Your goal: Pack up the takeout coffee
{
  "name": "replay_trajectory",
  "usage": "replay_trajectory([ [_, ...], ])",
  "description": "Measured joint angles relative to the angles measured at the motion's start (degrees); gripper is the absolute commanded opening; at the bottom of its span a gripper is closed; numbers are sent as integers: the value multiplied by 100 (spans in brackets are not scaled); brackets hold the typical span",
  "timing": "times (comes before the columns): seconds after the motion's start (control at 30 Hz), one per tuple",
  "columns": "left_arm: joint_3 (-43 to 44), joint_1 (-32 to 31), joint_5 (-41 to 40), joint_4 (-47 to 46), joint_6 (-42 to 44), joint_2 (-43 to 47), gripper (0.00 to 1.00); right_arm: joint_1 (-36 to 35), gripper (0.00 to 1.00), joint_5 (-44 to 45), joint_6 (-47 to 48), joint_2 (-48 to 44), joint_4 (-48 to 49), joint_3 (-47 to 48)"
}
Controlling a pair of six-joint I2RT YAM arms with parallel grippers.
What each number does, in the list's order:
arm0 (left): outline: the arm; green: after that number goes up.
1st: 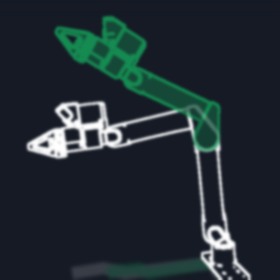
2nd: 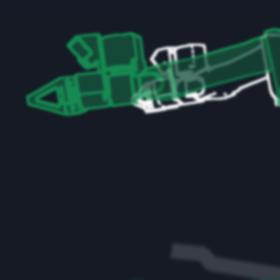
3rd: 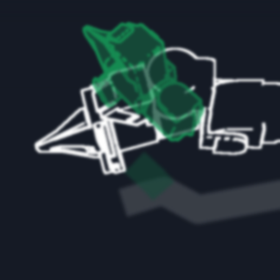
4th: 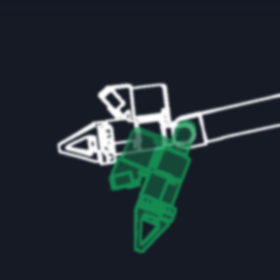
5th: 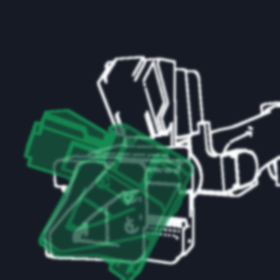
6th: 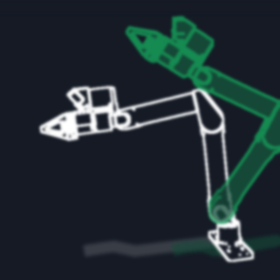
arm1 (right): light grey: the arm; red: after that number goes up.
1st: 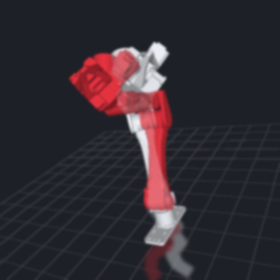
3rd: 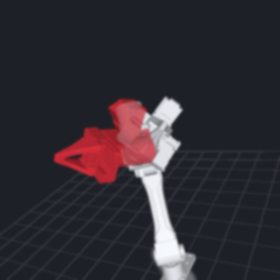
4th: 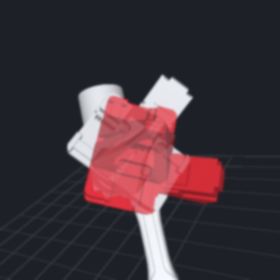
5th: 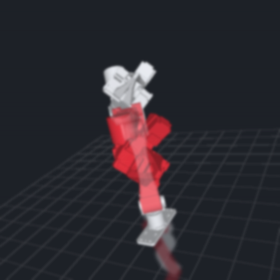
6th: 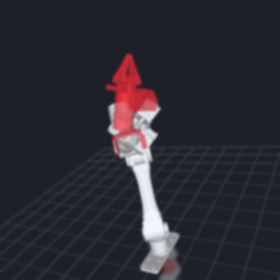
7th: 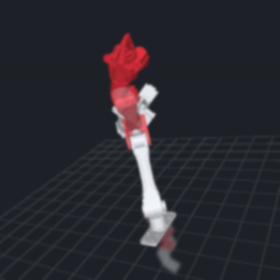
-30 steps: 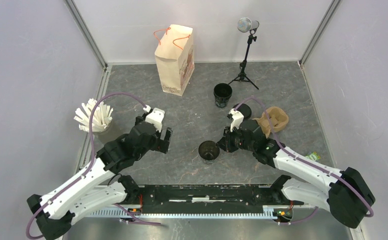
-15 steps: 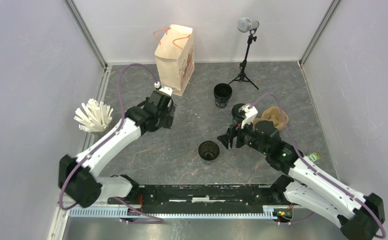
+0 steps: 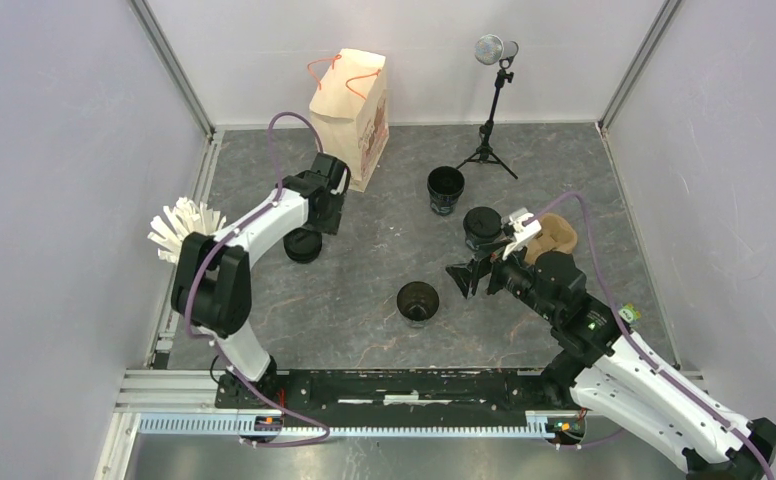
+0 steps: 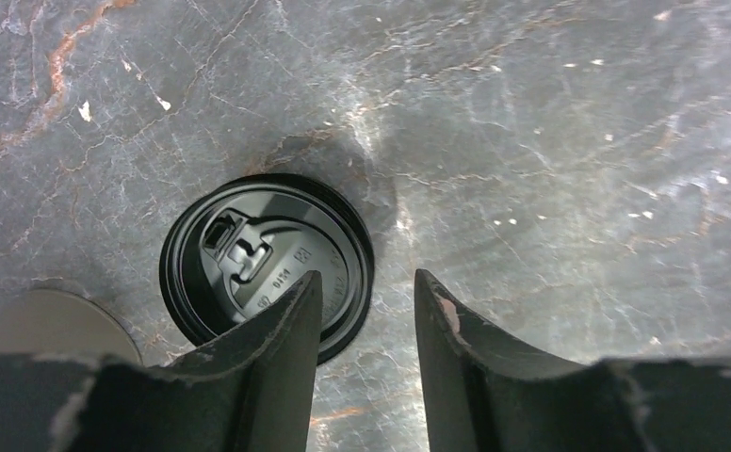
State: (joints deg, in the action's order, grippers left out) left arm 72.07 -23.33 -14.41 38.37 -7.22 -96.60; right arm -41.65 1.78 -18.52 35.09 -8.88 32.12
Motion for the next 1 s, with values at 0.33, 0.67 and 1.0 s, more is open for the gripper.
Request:
replay_trajectory([
  [0.33,96,210,61,-79,125,-601,31,0,98,-4,44,63,-74,-35],
  [0.67,140,210,151,-103,133,-612,26,0,98,-22,39,151,-74,-48],
  [1.0,142,210,92,-90,205,-708,28,0,98,-22,46,127,-101,-48],
])
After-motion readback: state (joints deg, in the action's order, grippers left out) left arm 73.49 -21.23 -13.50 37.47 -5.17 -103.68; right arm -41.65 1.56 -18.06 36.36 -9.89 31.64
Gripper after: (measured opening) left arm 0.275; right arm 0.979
